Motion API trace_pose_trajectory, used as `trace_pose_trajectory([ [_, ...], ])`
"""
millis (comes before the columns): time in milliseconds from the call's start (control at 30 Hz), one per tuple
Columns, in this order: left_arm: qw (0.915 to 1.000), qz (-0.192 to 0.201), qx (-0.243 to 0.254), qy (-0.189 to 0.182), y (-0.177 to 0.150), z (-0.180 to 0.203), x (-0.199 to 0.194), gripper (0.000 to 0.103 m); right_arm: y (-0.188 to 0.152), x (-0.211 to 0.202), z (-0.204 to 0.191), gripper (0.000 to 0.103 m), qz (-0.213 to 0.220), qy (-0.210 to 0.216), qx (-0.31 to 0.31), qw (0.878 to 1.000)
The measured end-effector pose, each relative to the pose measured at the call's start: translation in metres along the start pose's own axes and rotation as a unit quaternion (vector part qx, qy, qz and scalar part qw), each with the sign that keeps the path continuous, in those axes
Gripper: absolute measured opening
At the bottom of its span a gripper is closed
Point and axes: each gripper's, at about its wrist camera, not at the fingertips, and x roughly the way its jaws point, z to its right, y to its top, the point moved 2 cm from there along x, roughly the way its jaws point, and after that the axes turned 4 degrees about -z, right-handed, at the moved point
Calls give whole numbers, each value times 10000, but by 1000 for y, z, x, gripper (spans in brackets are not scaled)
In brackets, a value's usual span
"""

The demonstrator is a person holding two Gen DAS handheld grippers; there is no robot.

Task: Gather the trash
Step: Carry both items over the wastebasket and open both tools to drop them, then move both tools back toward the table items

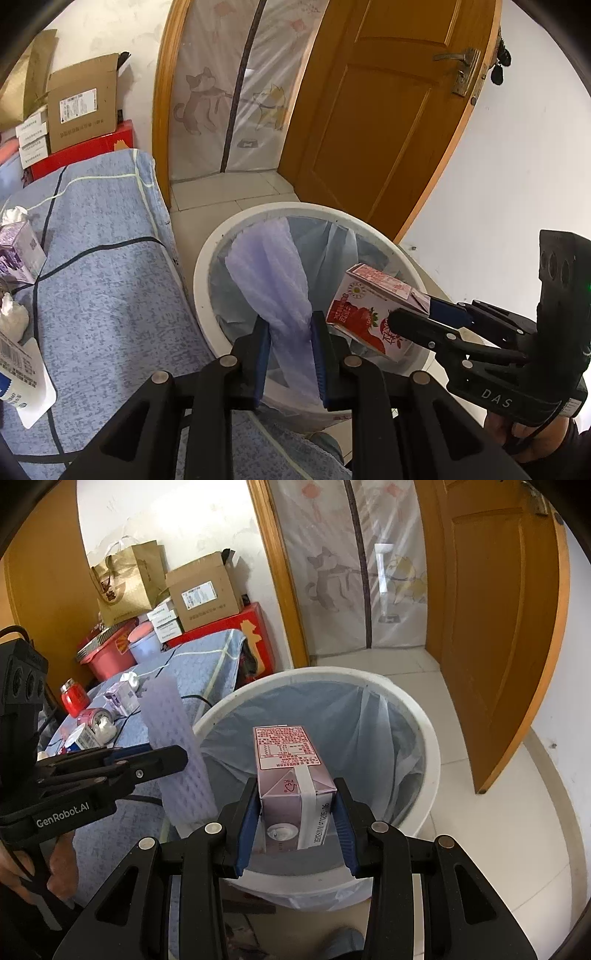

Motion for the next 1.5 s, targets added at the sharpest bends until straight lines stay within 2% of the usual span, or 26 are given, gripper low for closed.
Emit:
trace_pose_trajectory([
  [167,10000,11,-46,41,-2,-2,0,28,-2,-2,-7,40,18,62,-125,9999],
  [267,9999,15,-80,65,-4,-5,-1,34,-2,-3,-7,46,56,84,-130,9999],
  [467,9997,69,-245,40,-11,-13,-9,37,-2,-13,-7,47,173,97,-90,9998],
  [600,9994,135,-310,19,-12,-18,-16,43,-3,-20,-10,47,225,121,-99,9996],
  [933,9973,473,-507,227,-30,-21,-57,43,-11,-37,-28,47,380,170,-198,9989],
  [1100,9955,666,-596,327,-44,-25,-80,43,-18,-41,-41,47,321,281,-348,9985],
  [1267,9927,827,-668,563,-61,-33,-104,43,-23,-45,-57,47,304,527,-438,9972],
  [1500,9891,858,-883,805,-84,-51,-124,43,-30,-44,-87,47,234,910,-670,9933],
])
